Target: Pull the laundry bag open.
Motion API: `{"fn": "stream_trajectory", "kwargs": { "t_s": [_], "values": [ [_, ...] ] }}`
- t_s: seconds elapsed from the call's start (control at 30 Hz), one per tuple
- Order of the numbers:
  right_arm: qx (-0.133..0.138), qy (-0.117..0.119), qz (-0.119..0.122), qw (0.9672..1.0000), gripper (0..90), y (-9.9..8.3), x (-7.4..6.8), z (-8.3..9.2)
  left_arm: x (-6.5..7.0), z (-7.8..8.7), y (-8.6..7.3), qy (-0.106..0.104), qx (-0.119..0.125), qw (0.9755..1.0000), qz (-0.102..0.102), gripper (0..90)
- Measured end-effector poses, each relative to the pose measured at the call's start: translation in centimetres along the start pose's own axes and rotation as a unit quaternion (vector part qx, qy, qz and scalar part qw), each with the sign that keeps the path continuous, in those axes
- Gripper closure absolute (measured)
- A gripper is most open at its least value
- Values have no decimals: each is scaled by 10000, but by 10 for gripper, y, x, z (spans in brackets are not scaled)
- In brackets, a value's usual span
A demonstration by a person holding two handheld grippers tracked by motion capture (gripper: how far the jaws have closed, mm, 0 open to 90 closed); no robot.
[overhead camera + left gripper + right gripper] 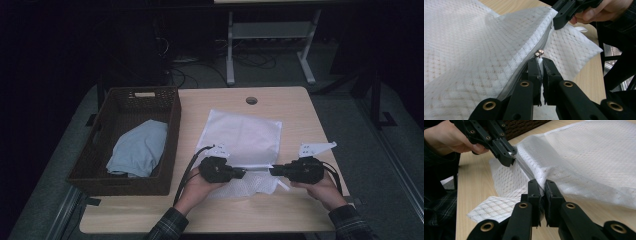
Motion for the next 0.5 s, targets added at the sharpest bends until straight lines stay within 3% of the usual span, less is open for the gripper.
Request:
{"fn": "stream_trajectory", "kwargs": {
  "t_s": [0.5],
  "values": [
    [52, -100, -50, 9999, 837, 0, 7, 6, -5, 6, 0, 38, 58, 10000, 64, 862]
  ]
}}
Point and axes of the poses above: each handheld gripper's, and its own axes: z roughly backward along the jaws, y roughly out of its top, x roughly to its right, the point moved 8 cm from there along -z, roughly forward along the jaws, and after that the axes turned 6 degrees about x, right-handed, at the moved point
